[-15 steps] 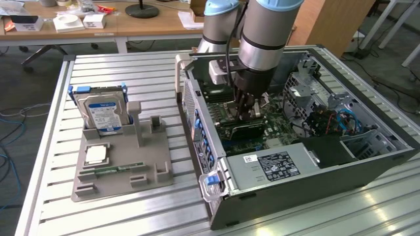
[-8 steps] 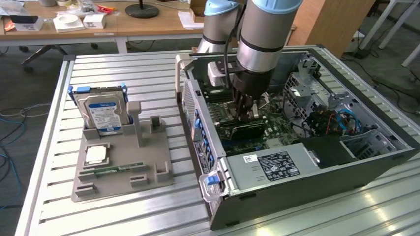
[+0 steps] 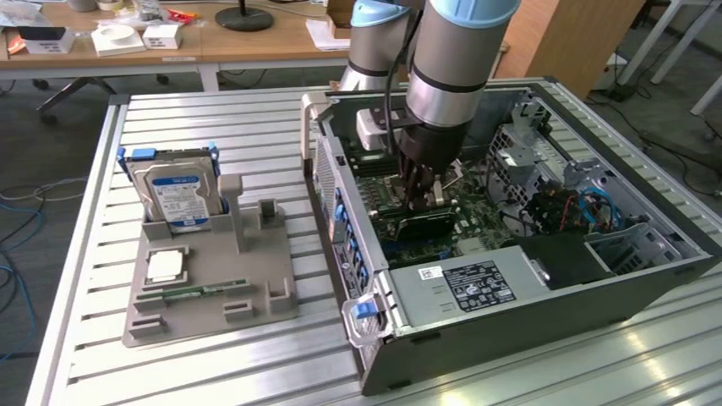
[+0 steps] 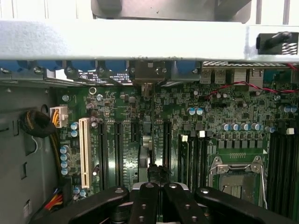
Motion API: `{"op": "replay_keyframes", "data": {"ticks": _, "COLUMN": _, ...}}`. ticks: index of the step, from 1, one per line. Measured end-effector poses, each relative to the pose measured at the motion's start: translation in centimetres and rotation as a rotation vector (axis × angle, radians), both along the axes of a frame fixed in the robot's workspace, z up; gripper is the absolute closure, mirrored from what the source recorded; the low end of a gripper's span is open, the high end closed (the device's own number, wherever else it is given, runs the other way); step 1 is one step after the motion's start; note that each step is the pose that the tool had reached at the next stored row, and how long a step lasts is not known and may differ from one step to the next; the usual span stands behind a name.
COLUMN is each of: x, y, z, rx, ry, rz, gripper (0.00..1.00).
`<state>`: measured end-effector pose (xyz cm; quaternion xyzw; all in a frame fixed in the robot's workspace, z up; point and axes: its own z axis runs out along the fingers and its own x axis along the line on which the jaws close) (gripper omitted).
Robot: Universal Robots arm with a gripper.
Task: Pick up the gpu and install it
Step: 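Press down on the gpu until it lock into place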
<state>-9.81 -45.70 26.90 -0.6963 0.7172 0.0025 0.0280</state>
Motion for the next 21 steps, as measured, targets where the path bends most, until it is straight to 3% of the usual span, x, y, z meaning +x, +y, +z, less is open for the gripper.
{"op": "replay_keyframes", "data": {"ticks": 21, "x": 0.0, "y": 0.0, "z": -0.26, "rx": -0.0001, "ry": 0.0001, "rz": 0.0, "gripper": 0.9}}
